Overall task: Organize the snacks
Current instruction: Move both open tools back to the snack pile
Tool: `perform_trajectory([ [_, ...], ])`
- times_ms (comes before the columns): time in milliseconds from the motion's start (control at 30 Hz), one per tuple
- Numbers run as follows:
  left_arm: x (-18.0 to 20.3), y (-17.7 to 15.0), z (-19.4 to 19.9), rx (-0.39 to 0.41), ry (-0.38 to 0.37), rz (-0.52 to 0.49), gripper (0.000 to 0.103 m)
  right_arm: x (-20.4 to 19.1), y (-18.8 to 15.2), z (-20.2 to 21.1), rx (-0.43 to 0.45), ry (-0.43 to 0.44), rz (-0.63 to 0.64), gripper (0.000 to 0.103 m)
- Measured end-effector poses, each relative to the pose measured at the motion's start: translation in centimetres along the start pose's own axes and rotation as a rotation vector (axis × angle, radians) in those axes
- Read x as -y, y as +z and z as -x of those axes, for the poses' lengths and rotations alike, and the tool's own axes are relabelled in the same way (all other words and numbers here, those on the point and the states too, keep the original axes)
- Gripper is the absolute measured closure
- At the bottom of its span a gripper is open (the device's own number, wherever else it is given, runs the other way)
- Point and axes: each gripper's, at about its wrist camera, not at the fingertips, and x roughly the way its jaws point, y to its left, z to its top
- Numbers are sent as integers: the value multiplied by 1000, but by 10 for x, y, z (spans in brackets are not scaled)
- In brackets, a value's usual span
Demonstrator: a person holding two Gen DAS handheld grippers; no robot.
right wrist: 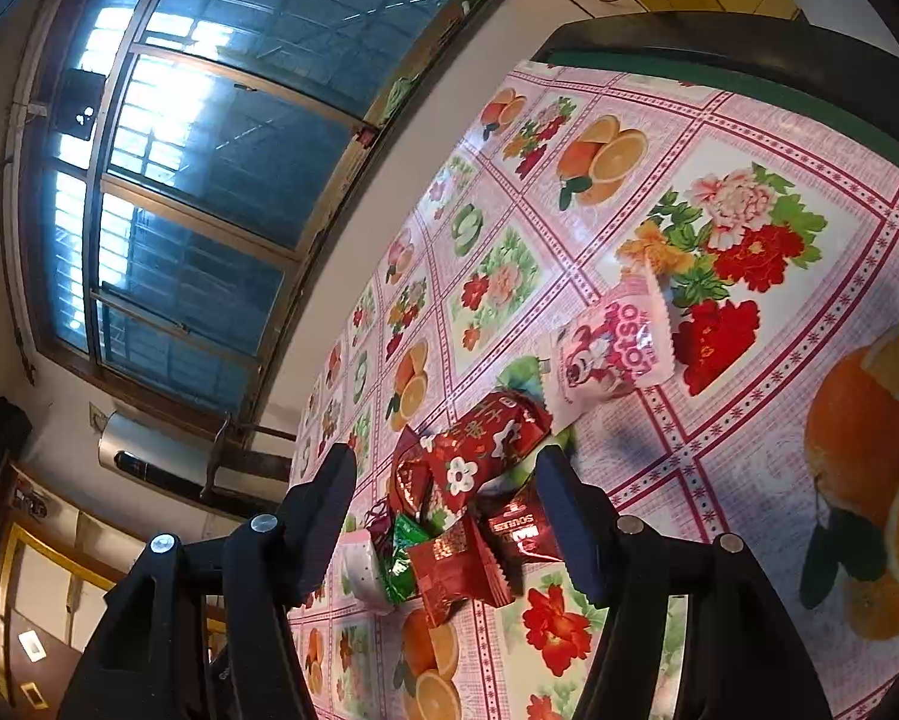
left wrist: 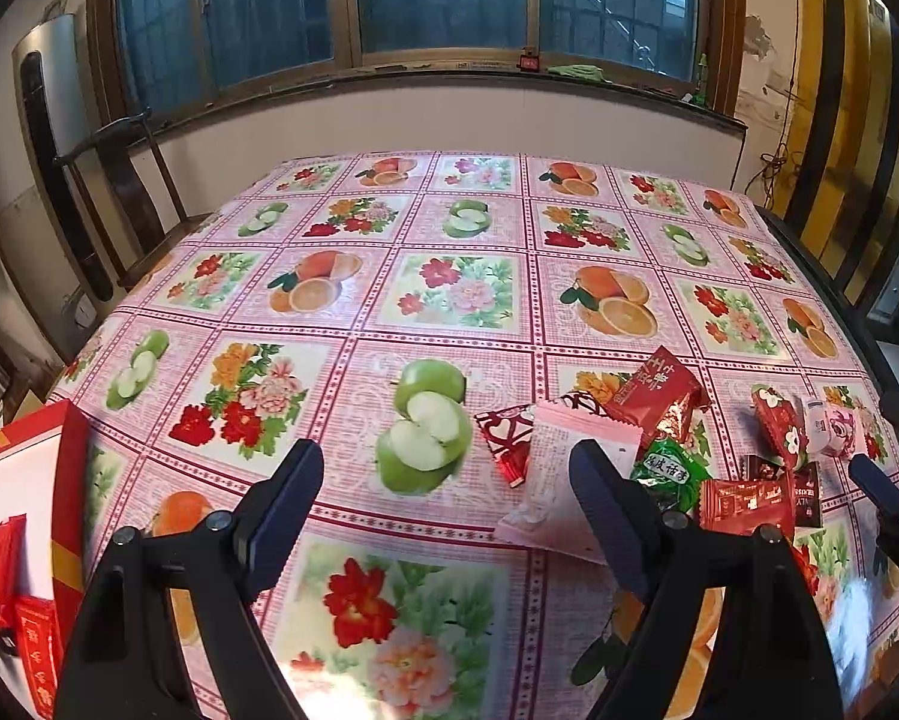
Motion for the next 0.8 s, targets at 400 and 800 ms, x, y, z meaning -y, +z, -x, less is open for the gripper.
perform_trajectory([
  [400,18,-10,-34,27,113,-146,15,-25,-20,-44,-69,82,96,31],
  [800,-14,-28,-24,-134,-140,-209,14,-43,-45,-77,-426,37,149,23],
])
